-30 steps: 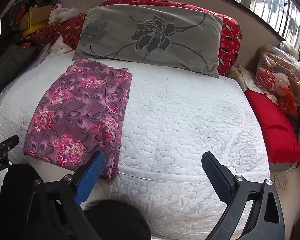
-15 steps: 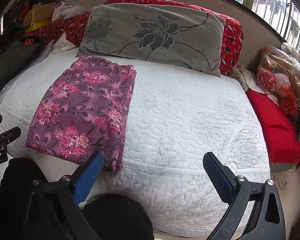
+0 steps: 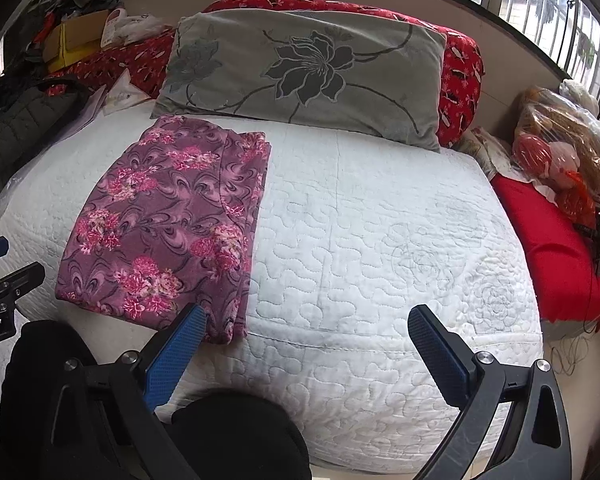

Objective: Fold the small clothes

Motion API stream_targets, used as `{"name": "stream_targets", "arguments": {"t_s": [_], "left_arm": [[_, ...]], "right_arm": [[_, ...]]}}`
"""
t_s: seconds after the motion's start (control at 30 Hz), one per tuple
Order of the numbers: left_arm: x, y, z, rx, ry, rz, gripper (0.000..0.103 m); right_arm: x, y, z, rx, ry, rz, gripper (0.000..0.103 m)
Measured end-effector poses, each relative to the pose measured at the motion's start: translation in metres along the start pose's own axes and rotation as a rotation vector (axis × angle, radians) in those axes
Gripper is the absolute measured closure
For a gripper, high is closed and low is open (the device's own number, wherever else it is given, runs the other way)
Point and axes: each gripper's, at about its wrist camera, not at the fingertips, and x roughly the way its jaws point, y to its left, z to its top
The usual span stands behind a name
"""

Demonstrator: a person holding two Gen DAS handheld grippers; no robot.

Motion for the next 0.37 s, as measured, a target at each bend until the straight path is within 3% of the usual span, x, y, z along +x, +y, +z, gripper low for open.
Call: {"name": "stream_targets", "arguments": {"t_s": [0.37], "left_arm": [[-0.007,-0.021,0.000,0.026,0.002,-0.029,0.021]], "right_arm": [[0.002,-0.010,-0.003,0.038,0.014,0.002,0.001]]}}
